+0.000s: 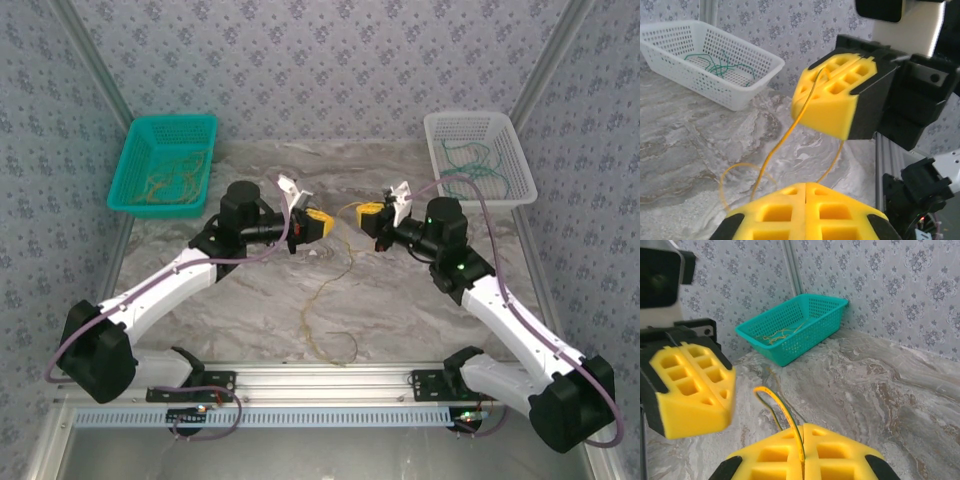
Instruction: Untangle the cables
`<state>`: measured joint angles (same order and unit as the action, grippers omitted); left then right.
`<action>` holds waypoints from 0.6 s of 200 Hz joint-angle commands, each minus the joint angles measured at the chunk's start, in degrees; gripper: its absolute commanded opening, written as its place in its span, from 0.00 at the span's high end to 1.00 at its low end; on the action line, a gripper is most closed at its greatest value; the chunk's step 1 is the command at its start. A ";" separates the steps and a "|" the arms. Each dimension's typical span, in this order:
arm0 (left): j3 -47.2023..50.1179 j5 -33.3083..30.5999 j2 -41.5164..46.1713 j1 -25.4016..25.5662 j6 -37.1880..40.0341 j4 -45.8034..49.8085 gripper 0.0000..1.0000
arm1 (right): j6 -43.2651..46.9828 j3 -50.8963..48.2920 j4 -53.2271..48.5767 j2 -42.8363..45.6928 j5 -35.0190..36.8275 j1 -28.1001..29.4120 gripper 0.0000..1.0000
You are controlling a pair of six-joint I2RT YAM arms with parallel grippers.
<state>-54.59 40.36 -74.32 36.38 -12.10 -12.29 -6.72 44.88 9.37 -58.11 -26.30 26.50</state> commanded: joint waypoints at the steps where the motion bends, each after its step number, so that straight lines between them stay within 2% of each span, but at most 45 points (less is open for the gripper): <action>1: -0.08 0.32 0.87 -0.40 0.09 -3.23 1.00 | -0.93 1.68 -1.23 1.02 0.19 -0.27 1.00; 20: 0.10 -0.72 0.85 -0.48 0.89 -2.67 1.00 | -0.93 1.83 -2.11 1.25 1.15 -0.30 1.00; 24: 0.11 -1.23 0.85 -0.50 1.23 -2.22 0.93 | -0.93 1.79 -2.16 1.40 1.36 -0.28 1.00; 29: 0.23 -1.88 0.98 -0.50 1.52 -1.79 0.81 | -0.93 1.72 -2.24 1.50 1.58 -0.28 1.00; 34: 0.49 -2.58 1.17 -0.59 1.63 -1.63 0.74 | -0.93 1.73 -2.24 1.69 1.84 -0.32 1.00; 72: 7.13 -8.12 2.99 -3.17 -7.57 -9.40 0.57 | -0.75 2.13 -3.20 1.51 4.65 -0.39 1.00; 93: 11.74 -14.25 3.79 -3.85 -13.54 -12.32 0.53 | -1.06 2.14 -2.92 1.54 6.37 -0.40 1.00; 100: 13.14 -15.28 3.62 -4.33 -15.62 -13.20 0.40 | -1.17 2.24 -2.93 1.52 7.05 -0.33 1.00; 114: 15.67 -17.86 3.24 -5.86 -20.62 -14.52 0.37 | -1.19 2.38 -2.78 1.55 7.54 -0.33 1.00; 120: 17.17 -18.39 3.14 -6.65 -22.85 -16.36 0.25 | -1.19 2.46 -2.67 1.55 7.59 -0.35 1.00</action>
<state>-41.15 27.77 -71.81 31.99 -24.27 -21.39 -7.09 44.95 7.01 -57.41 -21.15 26.50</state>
